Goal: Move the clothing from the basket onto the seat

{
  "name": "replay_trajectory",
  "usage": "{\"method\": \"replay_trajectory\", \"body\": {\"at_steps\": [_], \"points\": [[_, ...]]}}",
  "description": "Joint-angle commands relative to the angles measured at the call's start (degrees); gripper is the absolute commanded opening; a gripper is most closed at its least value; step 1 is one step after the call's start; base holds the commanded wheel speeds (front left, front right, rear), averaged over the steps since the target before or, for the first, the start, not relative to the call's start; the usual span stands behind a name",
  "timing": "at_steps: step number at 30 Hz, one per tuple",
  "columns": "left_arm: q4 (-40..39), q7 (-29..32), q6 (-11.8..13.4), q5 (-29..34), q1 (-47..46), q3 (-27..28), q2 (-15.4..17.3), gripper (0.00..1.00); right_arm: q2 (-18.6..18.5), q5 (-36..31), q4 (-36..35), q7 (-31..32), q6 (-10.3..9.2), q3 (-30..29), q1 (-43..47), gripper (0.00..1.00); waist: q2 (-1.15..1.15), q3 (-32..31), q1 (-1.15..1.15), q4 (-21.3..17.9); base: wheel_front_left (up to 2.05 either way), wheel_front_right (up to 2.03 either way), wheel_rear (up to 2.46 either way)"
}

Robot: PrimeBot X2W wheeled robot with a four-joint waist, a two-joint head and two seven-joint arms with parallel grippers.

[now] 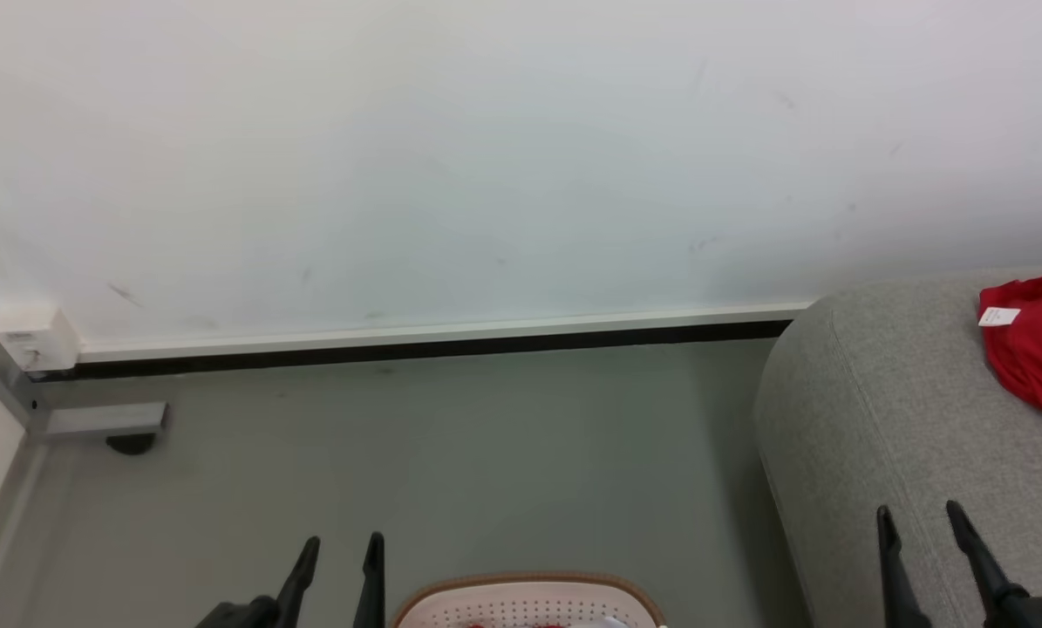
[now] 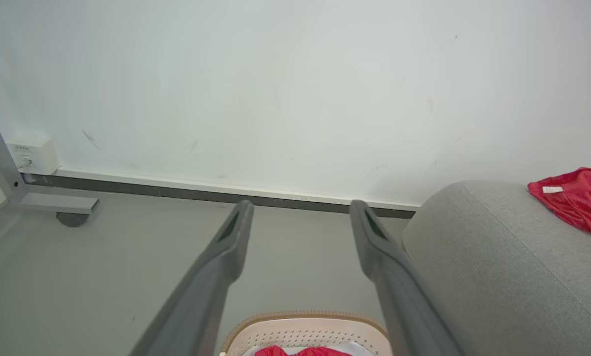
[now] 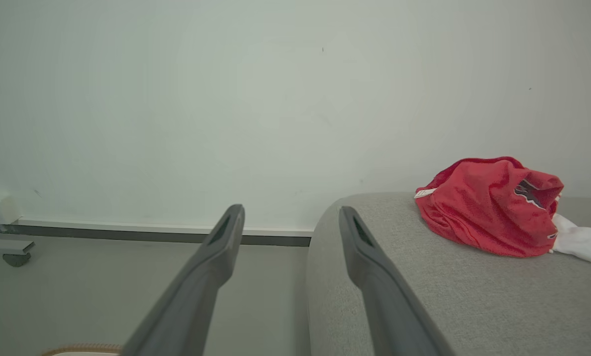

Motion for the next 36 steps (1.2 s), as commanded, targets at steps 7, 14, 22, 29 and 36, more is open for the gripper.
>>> {"method": "replay_trajectory", "body": {"at_steps": [7, 14, 22, 29, 36], "points": [[-0.6, 0.0, -2.5, 3.6, 3.6, 4.8, -2.0, 1.0, -0.1, 3.4, 1.4, -0.2, -0.12, 3.7, 2.5, 1.0, 0.0, -1.5, 0.02, 0.3, 0.0, 0.0, 0.0], [-0.6, 0.0, -4.0, 5.9, 4.2, 6.7, -3.6, 1.0, -0.1, 4.1, 1.9, -0.2, -0.12, 4.3, 2.1, 1.0, 0.0, -1.6, 0.02, 0.2, 0.0, 0.0, 0.0], [-0.7, 0.0, -5.1, 7.6, 4.0, 7.3, -4.8, 1.0, 0.0, 4.3, 1.9, -0.2, -0.12, 4.5, 1.4, 1.0, 0.0, -1.1, 0.02, -0.1, 0.0, 0.0, 0.0], [1.0, 0.0, -6.4, 8.9, 0.3, 6.1, -5.1, 1.0, 0.0, 4.1, 0.6, -0.2, -0.12, 4.4, -0.7, 1.0, 0.0, 1.7, 0.02, -1.6, 0.0, 0.0, 0.0], [5.9, 6.0, -8.4, 12.4, -8.0, 1.1, -4.7, 1.0, 0.0, 3.2, -2.4, -0.2, -0.12, 3.8, -5.5, 1.0, 0.0, 11.2, 0.02, -3.9, 0.0, 0.0, 0.0]]}}
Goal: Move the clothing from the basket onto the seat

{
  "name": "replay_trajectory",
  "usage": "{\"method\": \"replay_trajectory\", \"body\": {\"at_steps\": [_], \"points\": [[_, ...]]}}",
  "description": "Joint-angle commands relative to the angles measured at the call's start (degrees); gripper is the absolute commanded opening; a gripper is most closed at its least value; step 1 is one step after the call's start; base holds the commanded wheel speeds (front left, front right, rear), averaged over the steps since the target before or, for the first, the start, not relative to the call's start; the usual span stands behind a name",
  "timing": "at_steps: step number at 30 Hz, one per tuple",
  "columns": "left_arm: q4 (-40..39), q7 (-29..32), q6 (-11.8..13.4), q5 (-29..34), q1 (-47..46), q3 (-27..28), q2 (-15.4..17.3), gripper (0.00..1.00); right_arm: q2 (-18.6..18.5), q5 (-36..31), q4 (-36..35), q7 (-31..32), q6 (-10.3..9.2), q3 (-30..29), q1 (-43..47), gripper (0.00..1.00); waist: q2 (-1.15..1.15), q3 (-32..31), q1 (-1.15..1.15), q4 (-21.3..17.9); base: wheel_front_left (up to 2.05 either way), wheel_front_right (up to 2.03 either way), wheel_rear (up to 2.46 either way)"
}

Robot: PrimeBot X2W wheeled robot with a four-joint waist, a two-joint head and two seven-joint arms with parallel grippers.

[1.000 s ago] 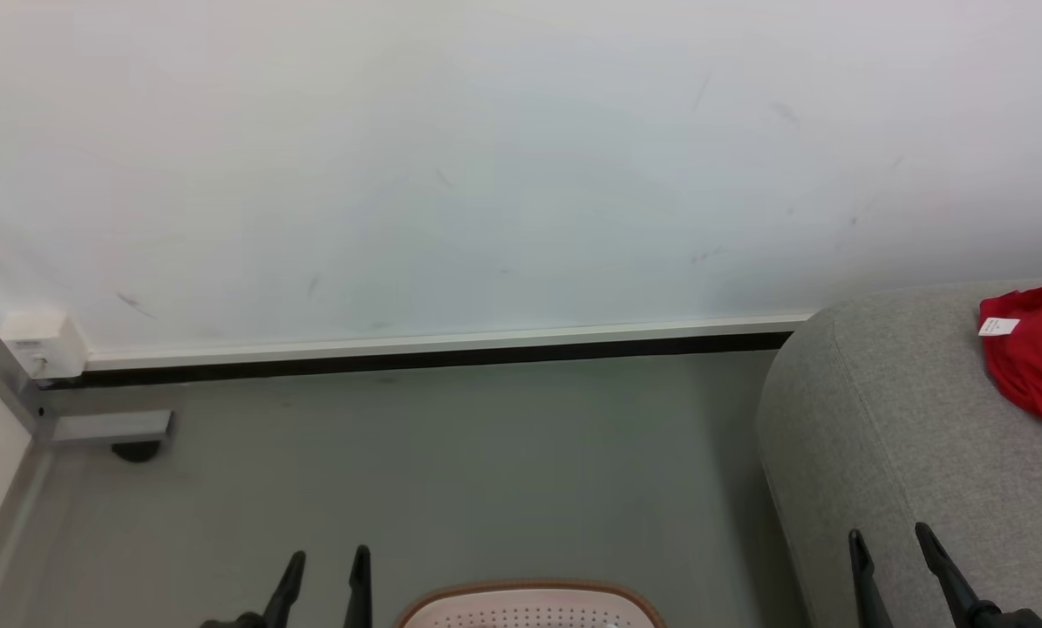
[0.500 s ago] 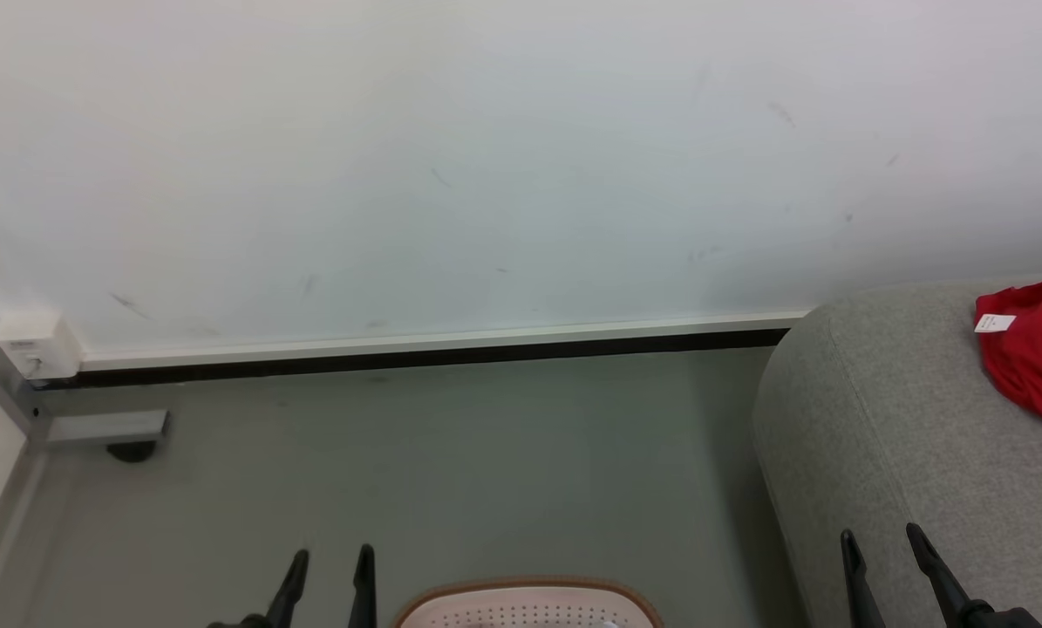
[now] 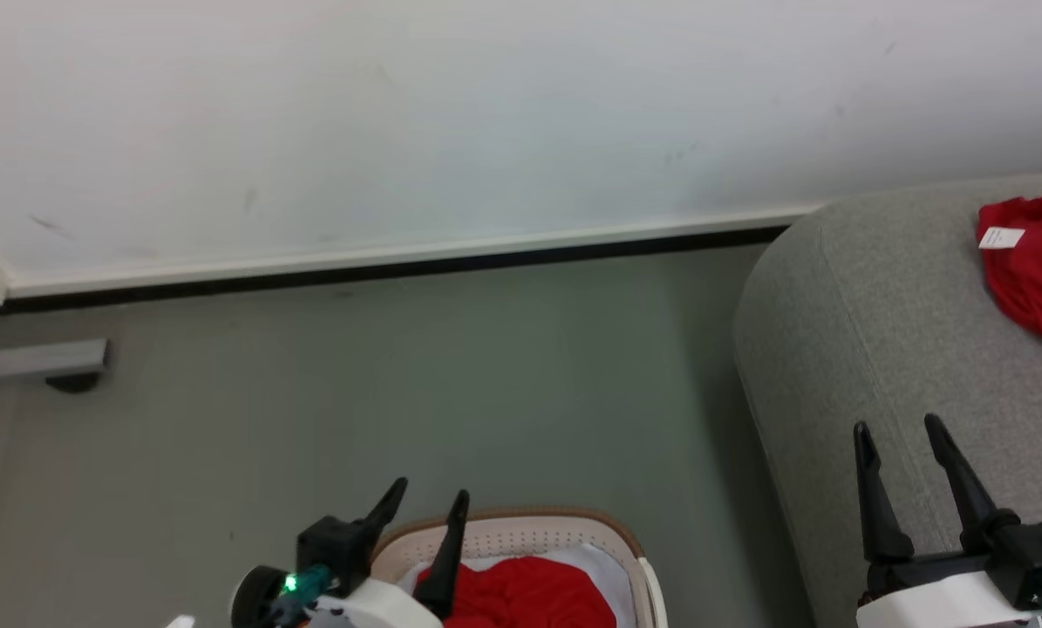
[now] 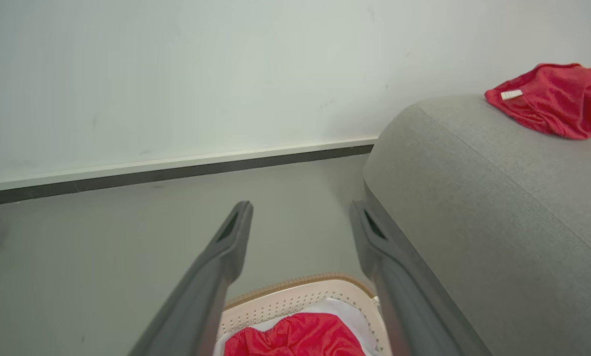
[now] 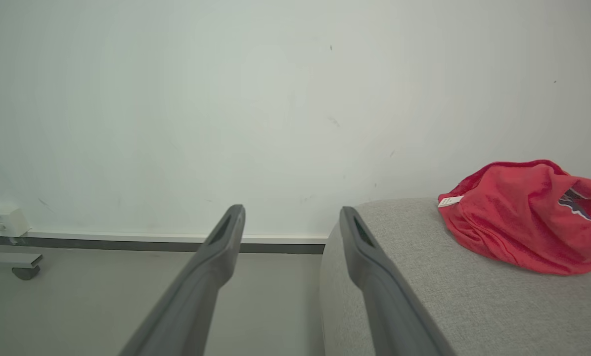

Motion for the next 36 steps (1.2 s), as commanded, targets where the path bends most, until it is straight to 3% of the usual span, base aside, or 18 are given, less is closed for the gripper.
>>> {"method": "replay_trajectory", "body": {"at_steps": [1, 15, 23, 36], "points": [[1.2, 1.1, -0.4, 0.7, -1.5, -0.6, 0.5, 1.0, -0.1, -0.3, -0.5, -0.1, -0.12, -0.1, -1.3, 1.0, -0.01, 5.8, -0.01, -1.8, 0.0, 0.0, 0.0], [22.2, 13.6, -5.0, 6.8, -19.5, -9.5, 1.3, 1.0, -0.1, 2.5, -7.3, -0.1, -0.12, 0.1, -13.4, 1.0, -0.01, 27.4, -0.01, -7.6, 0.0, 0.0, 0.0], [33.8, 16.1, -3.1, 6.9, -27.6, -8.5, 2.8, 1.0, -0.1, 4.0, -12.2, -0.1, -0.12, -0.5, -18.2, 1.0, -0.01, 37.3, -0.01, -9.0, 0.0, 0.0, 0.0], [44.9, 14.3, -3.0, 8.4, -38.3, -10.1, 3.5, 1.0, -0.1, 7.6, -19.6, -0.1, -0.12, -3.1, -23.1, 1.0, -0.01, 49.9, -0.01, -9.0, 0.0, 0.0, 0.0]]}}
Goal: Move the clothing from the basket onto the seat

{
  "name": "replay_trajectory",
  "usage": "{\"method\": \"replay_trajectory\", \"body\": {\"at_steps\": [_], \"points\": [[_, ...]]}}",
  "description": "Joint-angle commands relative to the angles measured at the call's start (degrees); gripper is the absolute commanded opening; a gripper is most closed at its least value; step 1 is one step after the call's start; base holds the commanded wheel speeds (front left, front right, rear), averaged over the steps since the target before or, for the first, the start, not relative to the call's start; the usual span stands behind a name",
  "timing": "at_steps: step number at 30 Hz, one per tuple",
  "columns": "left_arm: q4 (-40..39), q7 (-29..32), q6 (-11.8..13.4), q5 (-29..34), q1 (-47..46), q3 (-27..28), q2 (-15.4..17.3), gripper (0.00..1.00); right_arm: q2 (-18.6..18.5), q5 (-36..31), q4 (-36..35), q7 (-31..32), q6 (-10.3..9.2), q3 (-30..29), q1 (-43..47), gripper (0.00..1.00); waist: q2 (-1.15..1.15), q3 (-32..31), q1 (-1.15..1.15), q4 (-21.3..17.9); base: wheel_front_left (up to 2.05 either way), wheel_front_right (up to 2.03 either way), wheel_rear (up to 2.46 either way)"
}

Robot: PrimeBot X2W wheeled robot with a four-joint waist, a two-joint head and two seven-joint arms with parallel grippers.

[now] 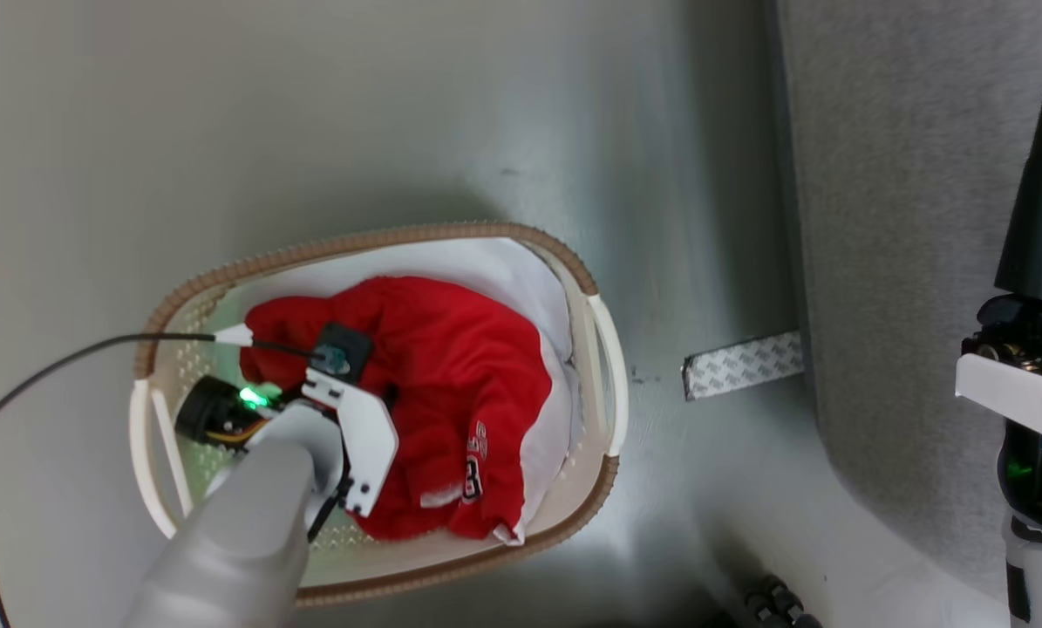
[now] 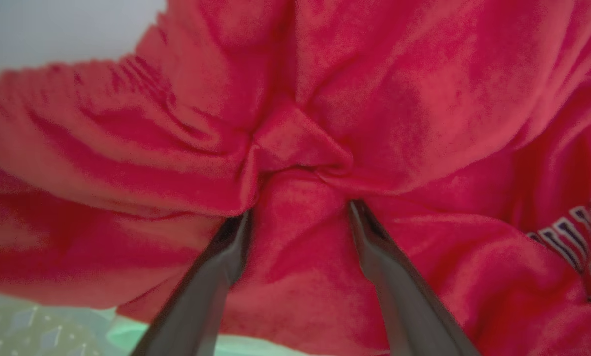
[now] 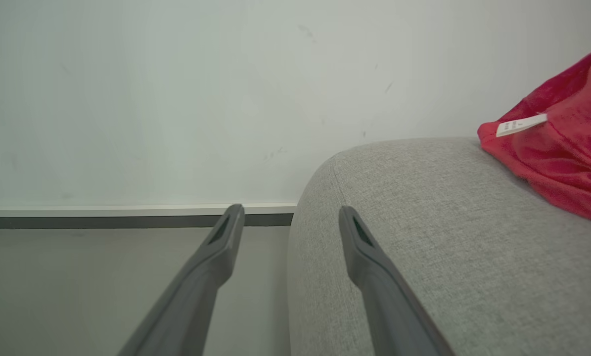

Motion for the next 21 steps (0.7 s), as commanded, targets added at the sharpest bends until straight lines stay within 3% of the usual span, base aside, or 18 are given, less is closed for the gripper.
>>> {"method": "replay_trajectory", "body": {"at_steps": [1, 3, 5, 11, 21], "points": [[1.3, -0.5, 0.0, 0.4, -1.0, -0.1, 0.2, 1.0, 0.0, 0.6, -0.6, -0.2, -0.12, -0.4, -1.1, 1.0, 0.0, 2.4, -0.01, -0.1, 0.0, 0.0, 0.0], [2.7, -1.3, 0.0, 0.5, -1.7, -0.6, -0.2, 0.98, 0.0, 1.1, -0.6, -0.2, -0.12, -0.7, -0.9, 1.0, 0.0, 2.8, -0.01, 0.0, 0.0, 0.0, 0.0], [3.7, -2.7, -0.2, 0.5, -2.3, -1.0, -0.8, 0.0, 0.0, 1.2, -0.1, -0.2, -0.12, -0.9, -0.7, 1.0, 0.0, 2.6, -0.01, 0.2, 0.0, 0.0, 0.0], [5.2, -8.3, -0.4, -2.2, -1.3, -0.3, -2.7, 0.0, 0.0, 2.1, 2.2, -0.2, -0.12, -1.1, 0.4, 1.0, 0.0, -2.6, -0.01, 0.8, 0.0, 0.0, 0.0], [4.7, -15.4, -1.7, -6.8, 6.8, 0.4, -4.7, 0.0, -0.1, 1.7, 7.9, -0.2, -0.12, -2.4, 7.4, 1.0, 0.0, -19.8, -0.01, 4.3, 0.0, 0.0, 0.0]]}}
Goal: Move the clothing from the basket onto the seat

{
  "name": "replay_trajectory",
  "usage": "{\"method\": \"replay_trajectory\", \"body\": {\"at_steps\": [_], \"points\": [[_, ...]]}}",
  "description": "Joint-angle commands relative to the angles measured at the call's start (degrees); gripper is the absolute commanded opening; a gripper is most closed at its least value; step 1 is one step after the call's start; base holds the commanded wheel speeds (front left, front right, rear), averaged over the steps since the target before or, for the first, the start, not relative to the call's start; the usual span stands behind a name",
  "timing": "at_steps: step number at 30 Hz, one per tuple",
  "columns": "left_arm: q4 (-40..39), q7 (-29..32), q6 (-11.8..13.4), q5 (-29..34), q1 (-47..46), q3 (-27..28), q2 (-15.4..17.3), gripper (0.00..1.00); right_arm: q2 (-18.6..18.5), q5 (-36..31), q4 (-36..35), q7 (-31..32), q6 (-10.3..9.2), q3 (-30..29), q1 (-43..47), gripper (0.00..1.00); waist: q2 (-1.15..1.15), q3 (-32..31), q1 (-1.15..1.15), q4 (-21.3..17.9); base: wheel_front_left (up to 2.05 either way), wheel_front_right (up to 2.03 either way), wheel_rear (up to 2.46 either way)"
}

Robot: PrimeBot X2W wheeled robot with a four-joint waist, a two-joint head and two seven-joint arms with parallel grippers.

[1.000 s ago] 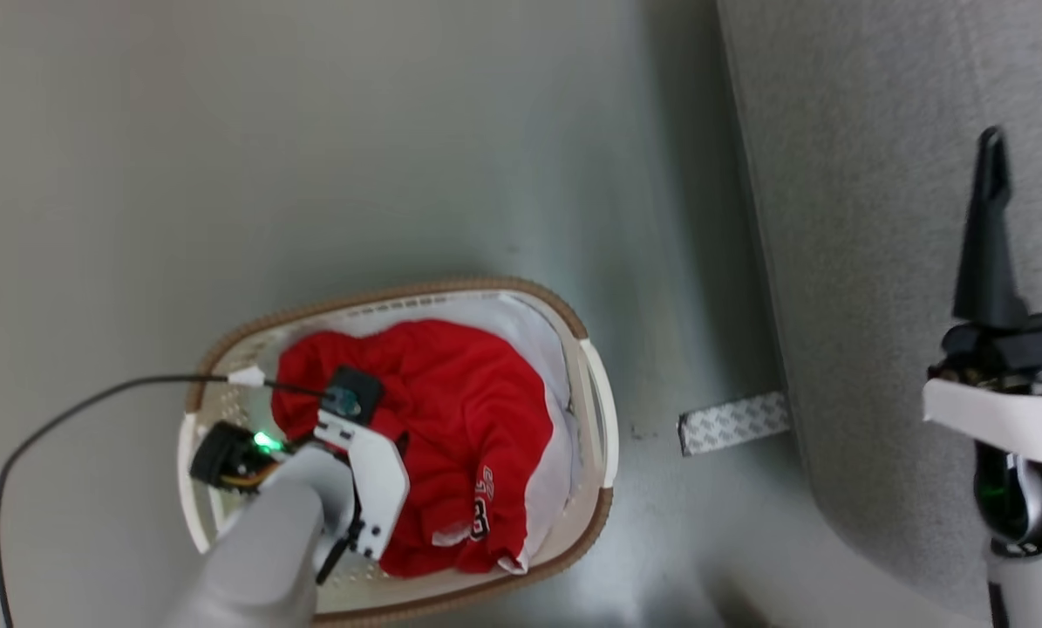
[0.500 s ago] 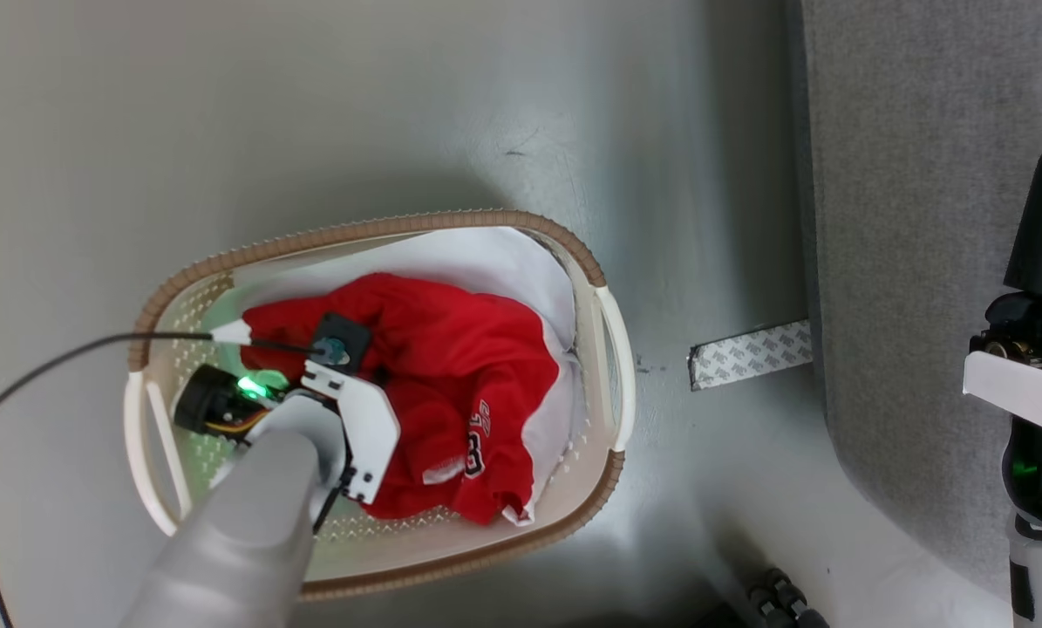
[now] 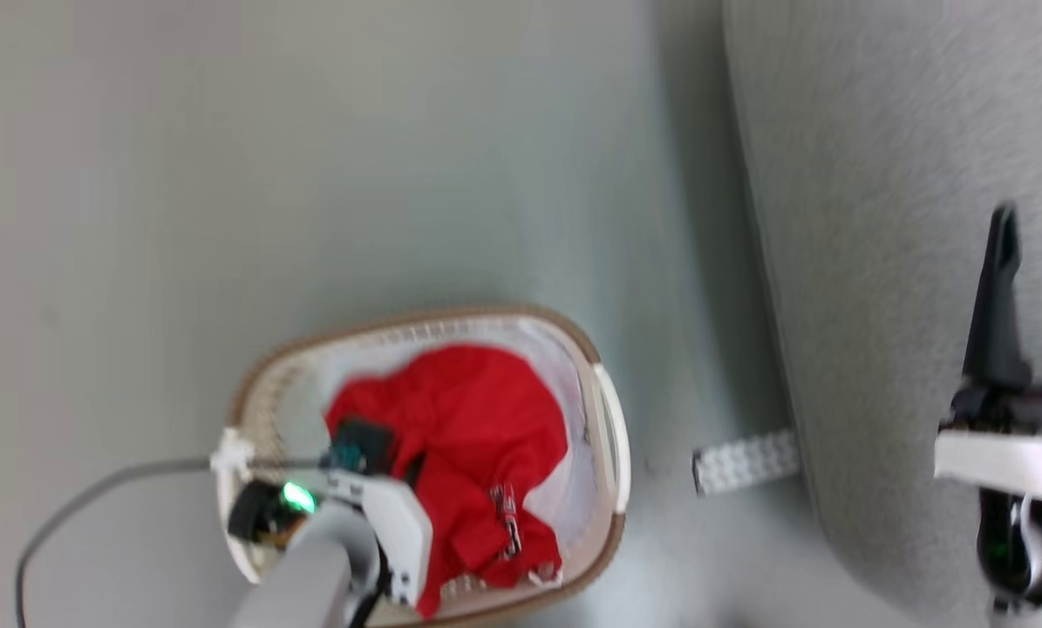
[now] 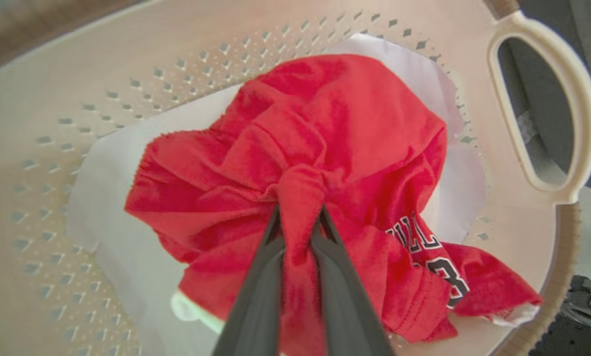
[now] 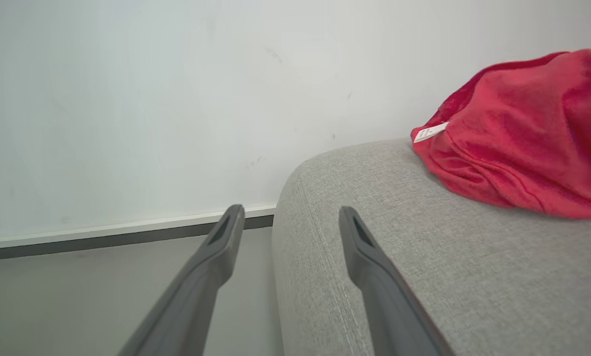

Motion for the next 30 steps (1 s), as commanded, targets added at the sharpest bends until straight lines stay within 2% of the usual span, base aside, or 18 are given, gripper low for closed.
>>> {"method": "replay_trajectory", "body": {"at_steps": [1, 6, 11, 18, 22, 30], "points": [[-0.2, -0.5, -0.2, -0.6, 1.7, 0.0, -0.1, 0.0, -0.1, 0.3, 0.5, -0.2, -0.12, -0.3, 1.5, 1.0, 0.0, -9.0, 0.0, 2.8, 0.0, 0.0, 0.0], [-3.9, -1.8, -1.1, -3.7, 7.2, -0.7, -0.4, 0.0, -0.1, -0.1, 2.7, -0.1, -0.12, -0.1, 6.6, 1.0, 0.0, -19.1, 0.0, 5.5, 0.0, 0.0, 0.0], [-10.1, -1.6, -0.7, -6.6, 11.6, -0.6, -0.4, 0.0, -0.1, -2.7, 4.4, -0.2, -0.12, 0.2, 11.0, 1.0, 0.0, -27.4, 0.0, 7.8, 0.0, 0.0, 0.0], [-23.0, 0.4, 2.8, -8.4, 17.8, 0.1, 0.1, 0.0, -0.1, -5.7, 6.8, -0.2, -0.12, 0.9, 17.6, 1.0, 0.0, -36.3, 0.0, 10.0, 0.0, 0.0, 0.0], [-32.2, 2.9, 5.0, -9.2, 21.9, 0.6, 1.6, 0.0, -0.1, -6.0, 7.9, -0.2, -0.12, 1.6, 20.8, 1.0, 0.0, -40.5, 0.0, 10.7, 0.0, 0.0, 0.0], [-50.8, 9.0, 9.2, -9.7, 27.8, 2.7, 6.5, 0.0, -0.1, -7.2, 8.5, -0.2, -0.13, 4.9, 24.3, 1.0, 0.0, -44.6, 0.0, 10.5, 0.0, 0.0, 0.0]]}}
